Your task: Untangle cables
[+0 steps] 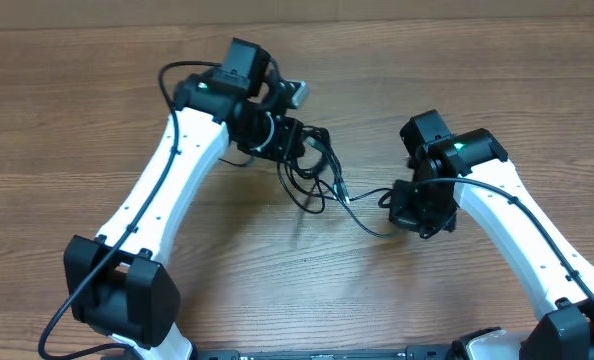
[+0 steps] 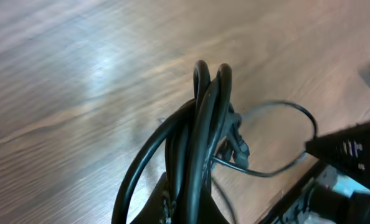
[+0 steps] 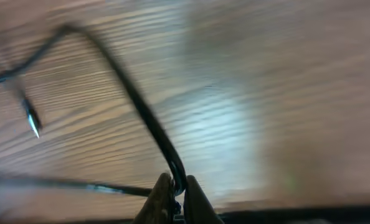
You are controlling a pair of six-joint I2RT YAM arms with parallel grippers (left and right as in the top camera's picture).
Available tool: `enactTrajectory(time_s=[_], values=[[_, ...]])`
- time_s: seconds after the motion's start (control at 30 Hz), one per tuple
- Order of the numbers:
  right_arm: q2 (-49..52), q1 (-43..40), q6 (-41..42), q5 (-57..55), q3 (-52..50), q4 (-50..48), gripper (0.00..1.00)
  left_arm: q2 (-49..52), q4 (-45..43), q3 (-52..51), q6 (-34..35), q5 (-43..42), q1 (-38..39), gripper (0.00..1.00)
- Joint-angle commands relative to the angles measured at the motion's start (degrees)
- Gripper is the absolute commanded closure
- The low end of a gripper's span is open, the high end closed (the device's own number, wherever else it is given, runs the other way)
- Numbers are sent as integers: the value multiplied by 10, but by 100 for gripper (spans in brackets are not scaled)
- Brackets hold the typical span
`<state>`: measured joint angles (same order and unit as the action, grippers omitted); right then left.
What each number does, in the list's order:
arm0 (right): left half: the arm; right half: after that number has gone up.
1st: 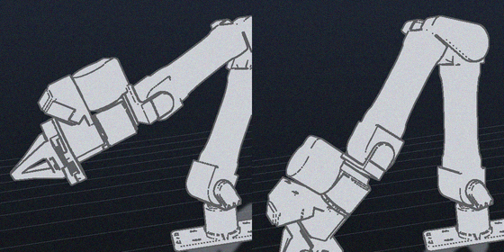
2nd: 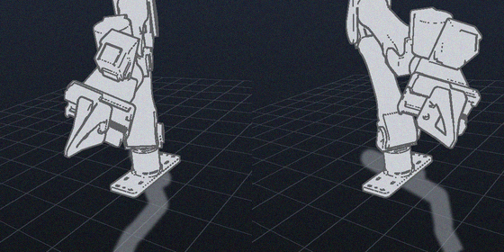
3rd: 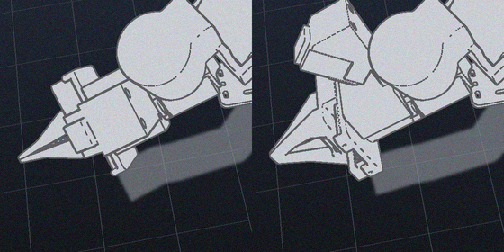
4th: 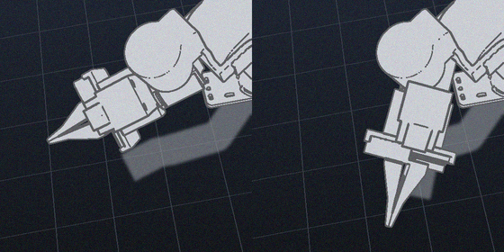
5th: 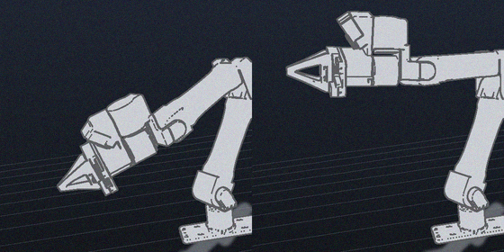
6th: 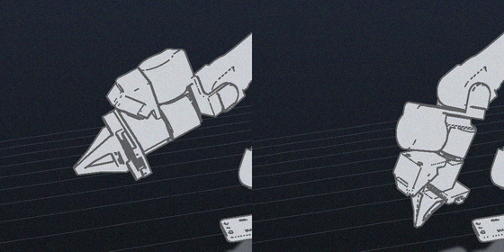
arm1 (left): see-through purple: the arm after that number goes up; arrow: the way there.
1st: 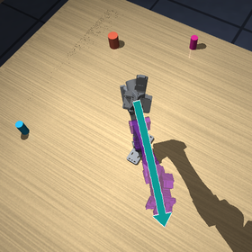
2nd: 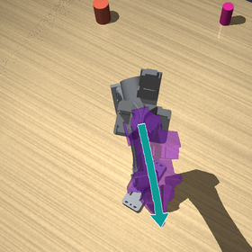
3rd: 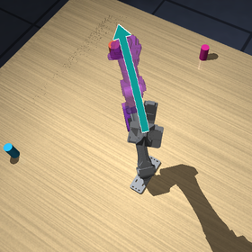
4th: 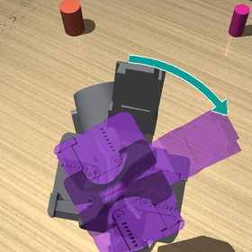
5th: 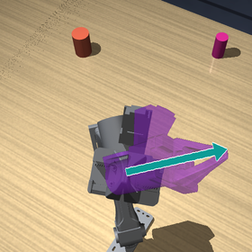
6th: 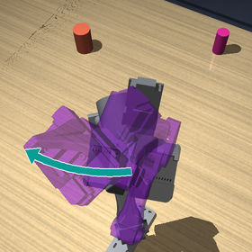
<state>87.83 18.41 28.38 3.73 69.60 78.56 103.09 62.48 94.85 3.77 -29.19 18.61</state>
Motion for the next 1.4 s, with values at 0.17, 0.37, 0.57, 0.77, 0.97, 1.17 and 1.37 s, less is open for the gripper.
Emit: enactTrajectory(time_s=[0.17, 0.37, 0.57, 0.77, 0.97, 1.17, 1.37], values=[[0, -27, 172, -238, 1, -1, 72, -39, 38, 54, 17, -33, -98, 96], [0, -24, -118, 170, 1, -181, 60, -39, 64, 53, -83, -146, -65, 96], [0, -14, -193, 315, 1, -231, 58, -39, 73, 53, -96, -64, -19, 96], [0, -14, -193, 324, 1, -274, 58, -39, 110, 53, -132, -51, 16, 96], [0, -14, -193, 376, 1, -305, 59, -39, 117, 53, -145, -56, 43, 96], [0, -14, -193, 430, 1, -314, 61, -39, 114, 53, -155, -86, 43, 96], [0, -14, -193, 434, 1, -276, 60, -39, 108, 53, -149, -75, 43, 96]])
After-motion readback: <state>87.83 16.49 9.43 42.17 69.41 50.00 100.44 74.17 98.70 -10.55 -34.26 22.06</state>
